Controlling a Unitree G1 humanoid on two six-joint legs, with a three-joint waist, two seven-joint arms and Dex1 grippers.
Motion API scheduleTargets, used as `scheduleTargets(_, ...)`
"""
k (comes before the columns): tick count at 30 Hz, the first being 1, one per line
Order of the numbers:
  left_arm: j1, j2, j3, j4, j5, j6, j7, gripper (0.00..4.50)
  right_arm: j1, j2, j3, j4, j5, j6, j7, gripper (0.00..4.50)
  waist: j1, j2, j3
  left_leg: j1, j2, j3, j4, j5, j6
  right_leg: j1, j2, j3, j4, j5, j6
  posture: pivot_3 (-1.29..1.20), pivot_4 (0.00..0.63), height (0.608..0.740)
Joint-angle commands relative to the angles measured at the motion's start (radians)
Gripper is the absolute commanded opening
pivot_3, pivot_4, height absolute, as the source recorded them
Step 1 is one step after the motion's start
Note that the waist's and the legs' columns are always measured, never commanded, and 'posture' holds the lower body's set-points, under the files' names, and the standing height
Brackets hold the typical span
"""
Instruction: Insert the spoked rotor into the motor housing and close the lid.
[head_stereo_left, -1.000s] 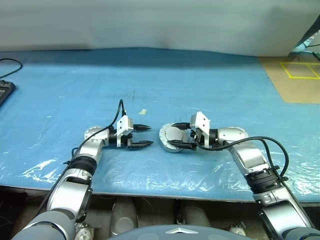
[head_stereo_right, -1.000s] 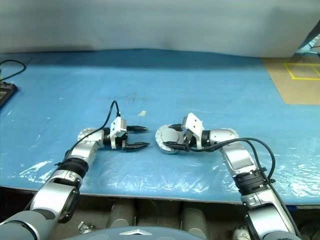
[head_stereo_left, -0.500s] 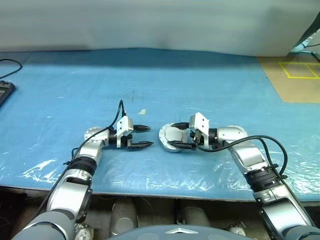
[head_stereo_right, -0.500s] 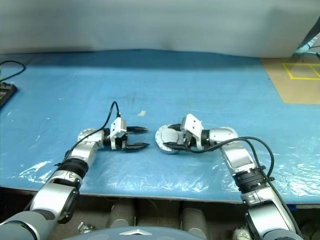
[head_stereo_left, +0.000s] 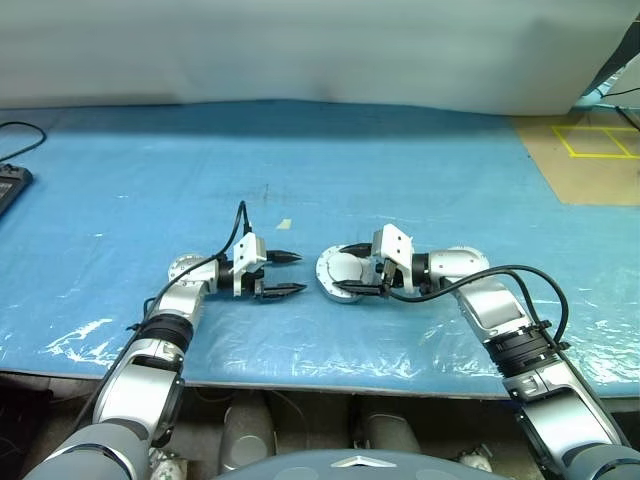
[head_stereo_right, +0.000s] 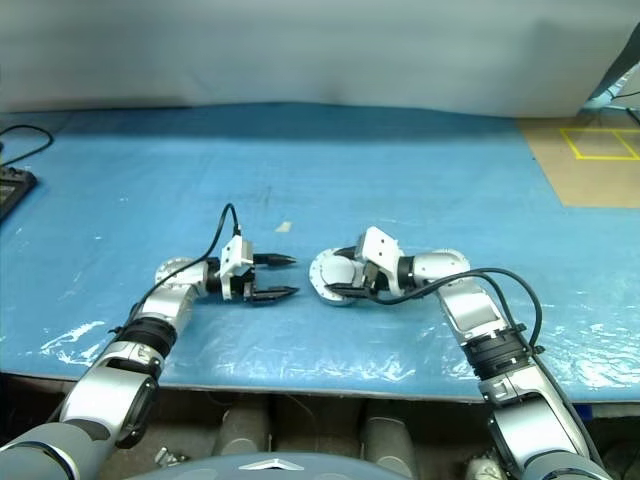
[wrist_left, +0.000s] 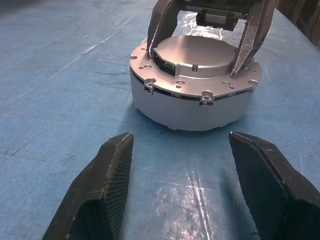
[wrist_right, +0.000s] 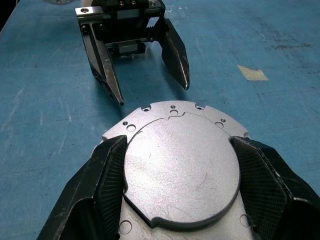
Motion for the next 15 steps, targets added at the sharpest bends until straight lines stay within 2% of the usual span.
scheduleTargets(1,-0.004,0.006,0.006,-0.023,-0.006,-0.007,-0.001,3.21,0.03,-0.037,0.019,0.058,-0.034,0.076,0.011,2.99,0.001,0.0,0.0,0.0,0.0,0.0,0.0,0.0,0.0,0.0,0.0,0.0,0.0,0.0,0.0,0.0,0.15,0.74)
scheduleTargets(15,-0.009,-0.007,0.006,-0.05,-0.009,0.031,0.023,3.21,0.021,-0.079,0.059,0.054,-0.084,0.072,-0.014,2.99,0.004,0.0,0.0,-0.002,0.0,0.002,-0.003,0.0,0.0,0.0,0.0,0.0,-0.008,0.0,0.0,0.0,0.15,0.74)
